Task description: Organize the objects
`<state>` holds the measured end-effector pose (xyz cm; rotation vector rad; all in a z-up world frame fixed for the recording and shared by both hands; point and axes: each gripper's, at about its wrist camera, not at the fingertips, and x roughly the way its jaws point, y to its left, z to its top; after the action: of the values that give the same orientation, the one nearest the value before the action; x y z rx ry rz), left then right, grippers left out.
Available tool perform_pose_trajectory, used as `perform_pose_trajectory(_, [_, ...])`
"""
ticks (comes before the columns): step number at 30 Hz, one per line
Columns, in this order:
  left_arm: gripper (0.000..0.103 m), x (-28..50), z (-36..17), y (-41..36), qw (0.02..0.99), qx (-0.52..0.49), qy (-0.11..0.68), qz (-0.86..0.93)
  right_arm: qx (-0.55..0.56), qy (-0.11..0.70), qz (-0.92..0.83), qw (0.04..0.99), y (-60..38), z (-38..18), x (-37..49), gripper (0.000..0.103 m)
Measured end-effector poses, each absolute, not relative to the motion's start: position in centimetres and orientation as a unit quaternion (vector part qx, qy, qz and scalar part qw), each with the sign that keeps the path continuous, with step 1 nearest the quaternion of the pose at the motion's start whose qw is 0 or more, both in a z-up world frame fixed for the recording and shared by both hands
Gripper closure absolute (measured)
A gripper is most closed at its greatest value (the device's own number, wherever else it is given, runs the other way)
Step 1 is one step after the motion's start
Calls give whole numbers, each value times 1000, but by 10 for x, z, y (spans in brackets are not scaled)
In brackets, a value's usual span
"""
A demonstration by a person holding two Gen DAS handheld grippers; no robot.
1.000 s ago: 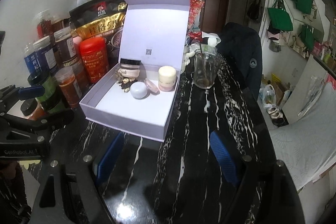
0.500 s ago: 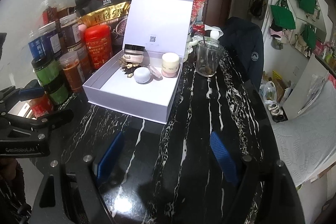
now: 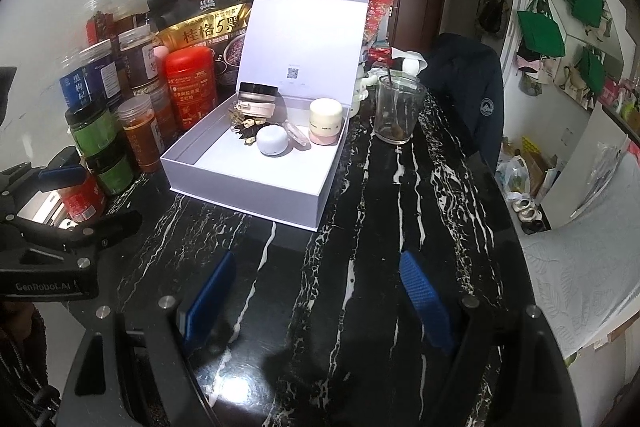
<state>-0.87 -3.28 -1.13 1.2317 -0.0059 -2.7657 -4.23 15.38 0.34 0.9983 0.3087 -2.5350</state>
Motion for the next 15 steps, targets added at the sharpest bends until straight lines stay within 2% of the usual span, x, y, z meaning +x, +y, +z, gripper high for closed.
perform_pose_trajectory(15, [6, -10, -16, -26, 44, 411, -8, -911, 363, 108, -905, 195, 159, 0, -47, 18])
